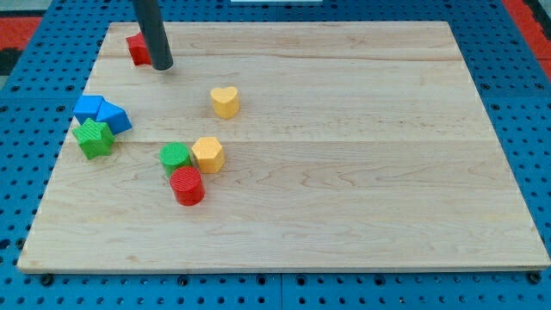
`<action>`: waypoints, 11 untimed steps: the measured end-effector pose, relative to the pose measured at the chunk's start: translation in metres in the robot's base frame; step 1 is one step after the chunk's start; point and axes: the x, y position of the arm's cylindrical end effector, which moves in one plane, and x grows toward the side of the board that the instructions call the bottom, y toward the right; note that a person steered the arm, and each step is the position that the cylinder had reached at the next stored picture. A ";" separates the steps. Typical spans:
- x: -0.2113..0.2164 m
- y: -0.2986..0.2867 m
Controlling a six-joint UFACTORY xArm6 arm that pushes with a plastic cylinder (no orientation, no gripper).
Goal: Move your arm closer to green circle
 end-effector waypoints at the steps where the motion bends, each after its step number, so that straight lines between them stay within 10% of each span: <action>1: -0.011 -0.022; 3: 0.118 0.017; 9: 0.133 0.027; 11: 0.197 0.024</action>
